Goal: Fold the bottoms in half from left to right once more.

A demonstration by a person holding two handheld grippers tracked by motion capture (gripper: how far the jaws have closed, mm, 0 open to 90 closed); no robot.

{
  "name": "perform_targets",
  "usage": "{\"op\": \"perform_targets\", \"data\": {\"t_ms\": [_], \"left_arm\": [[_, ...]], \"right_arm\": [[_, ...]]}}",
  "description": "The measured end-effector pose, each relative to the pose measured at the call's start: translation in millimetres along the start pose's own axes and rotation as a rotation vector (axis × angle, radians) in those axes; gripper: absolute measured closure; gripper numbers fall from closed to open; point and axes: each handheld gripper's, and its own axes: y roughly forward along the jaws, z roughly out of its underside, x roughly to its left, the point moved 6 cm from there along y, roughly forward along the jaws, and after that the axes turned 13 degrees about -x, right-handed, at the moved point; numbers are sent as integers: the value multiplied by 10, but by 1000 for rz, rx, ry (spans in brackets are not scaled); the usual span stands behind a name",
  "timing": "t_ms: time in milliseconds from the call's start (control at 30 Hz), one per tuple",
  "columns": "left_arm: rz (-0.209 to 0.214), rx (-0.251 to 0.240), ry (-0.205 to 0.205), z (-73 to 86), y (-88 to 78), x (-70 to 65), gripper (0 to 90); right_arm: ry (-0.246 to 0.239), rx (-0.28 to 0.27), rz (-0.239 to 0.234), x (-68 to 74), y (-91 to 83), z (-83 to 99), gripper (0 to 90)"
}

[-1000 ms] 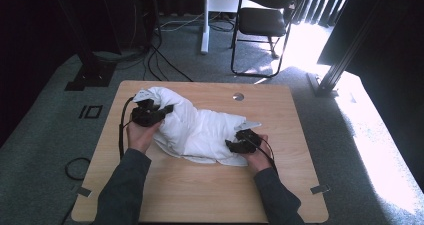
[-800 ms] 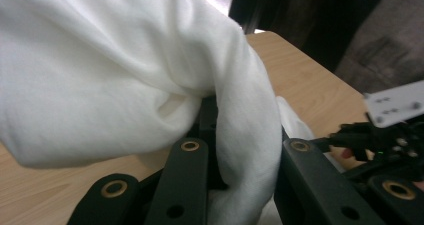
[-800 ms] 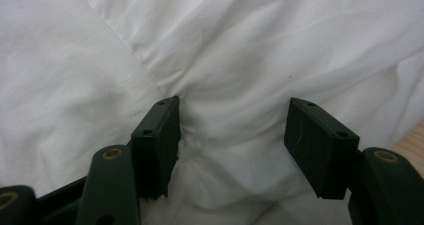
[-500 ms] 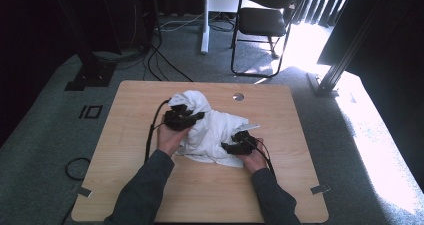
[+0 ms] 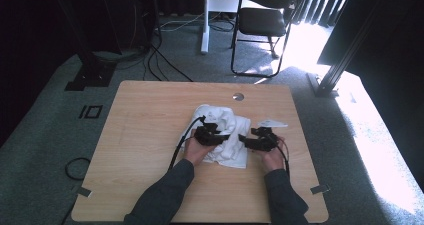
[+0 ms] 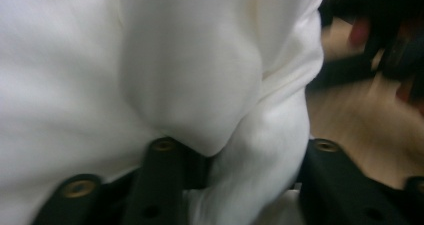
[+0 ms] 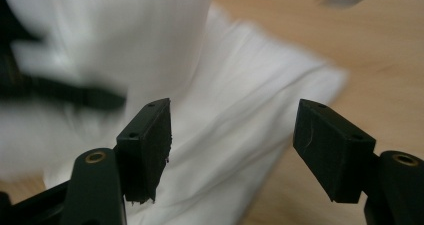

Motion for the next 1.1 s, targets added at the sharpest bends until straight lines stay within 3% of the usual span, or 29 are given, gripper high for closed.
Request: {"op": "perform_targets", "data": {"t_ms": [33, 167, 300, 367, 400, 533, 567, 633, 667, 733, 767, 833, 933, 1000, 1100], "left_arm": [[18, -30, -7, -19, -10, -37, 514], [27, -40, -12, -45, -27, -50, 478], [32, -40, 1, -50, -56, -79, 469], [36, -44, 11, -76, -114, -124, 465], [50, -49, 23, -102, -172, -155, 464], [133, -146, 42, -326, -534, -277, 466], [128, -182, 45, -405, -641, -260, 466], [81, -237, 36, -547, -821, -121, 472], [27, -238, 33, -590, -870, -7, 487], [-95, -193, 20, -596, -878, 269, 512], [-117, -164, -3, -561, -850, 391, 522], [-146, -106, -32, -450, -760, 566, 543], [-146, -41, -57, -288, -642, 657, 556], [-138, -43, -69, -242, -607, 637, 546], [-133, -61, -75, -248, -593, 594, 522]], "right_arm": [[21, -62, -3, -32, -113, -182, 300], [11, -135, -64, 127, -150, -465, 287], [-38, -101, -103, 365, 77, -556, 318], [-51, -75, -85, 376, 158, -541, 370], [-84, -29, -42, 346, 302, -488, 491], [-40, 0, 4, 186, 428, -397, 568], [-25, 3, 9, 141, 434, -374, 553], [-11, 13, 28, 58, 422, -324, 524], [-8, 16, 45, 17, 410, -301, 514], [16, 17, 72, -67, 378, -267, 496], [29, 17, 88, -106, 358, -258, 487], [48, 12, 117, -161, 292, -269, 457], [41, -37, 123, -134, 109, -374, 444], [13, -87, 142, -66, -51, -476, 438], [-47, -147, 104, 159, -260, -593, 438]]}}
